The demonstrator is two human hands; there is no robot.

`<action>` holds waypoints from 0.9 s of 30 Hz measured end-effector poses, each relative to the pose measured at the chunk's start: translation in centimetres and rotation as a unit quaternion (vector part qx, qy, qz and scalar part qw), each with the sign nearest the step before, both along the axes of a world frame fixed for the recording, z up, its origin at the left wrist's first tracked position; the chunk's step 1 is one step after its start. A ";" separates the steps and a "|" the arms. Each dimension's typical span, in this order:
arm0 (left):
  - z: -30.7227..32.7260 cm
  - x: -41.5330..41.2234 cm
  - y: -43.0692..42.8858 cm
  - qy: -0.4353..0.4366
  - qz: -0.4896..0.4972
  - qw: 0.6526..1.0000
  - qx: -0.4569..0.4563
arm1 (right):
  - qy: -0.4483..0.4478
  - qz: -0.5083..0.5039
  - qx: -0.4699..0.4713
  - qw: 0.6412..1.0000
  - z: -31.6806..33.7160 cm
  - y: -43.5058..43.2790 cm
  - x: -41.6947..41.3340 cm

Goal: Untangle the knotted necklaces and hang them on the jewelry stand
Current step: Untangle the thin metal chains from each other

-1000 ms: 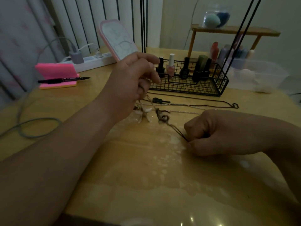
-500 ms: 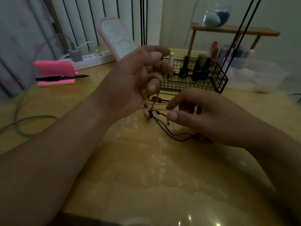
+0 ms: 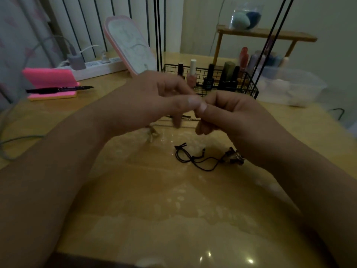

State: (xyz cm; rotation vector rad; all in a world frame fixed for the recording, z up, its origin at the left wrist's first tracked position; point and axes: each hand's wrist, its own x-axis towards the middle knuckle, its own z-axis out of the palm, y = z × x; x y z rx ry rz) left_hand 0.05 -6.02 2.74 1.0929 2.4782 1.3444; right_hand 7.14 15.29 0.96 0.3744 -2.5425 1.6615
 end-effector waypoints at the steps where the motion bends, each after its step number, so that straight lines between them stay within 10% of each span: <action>1: 0.1 0.1 -0.2 0.008 -0.003 0.999 -0.032 | -0.003 -0.003 0.001 1.000 0.0 0.3 -0.1; 9: -0.3 -1.3 -0.7 -0.127 -0.058 0.982 0.123 | -0.077 0.013 -0.117 0.990 0.4 1.4 -0.4; 27: -1.9 0.1 1.6 -0.093 -0.035 0.994 -0.050 | -0.054 0.016 -0.048 0.997 -0.9 1.9 -1.1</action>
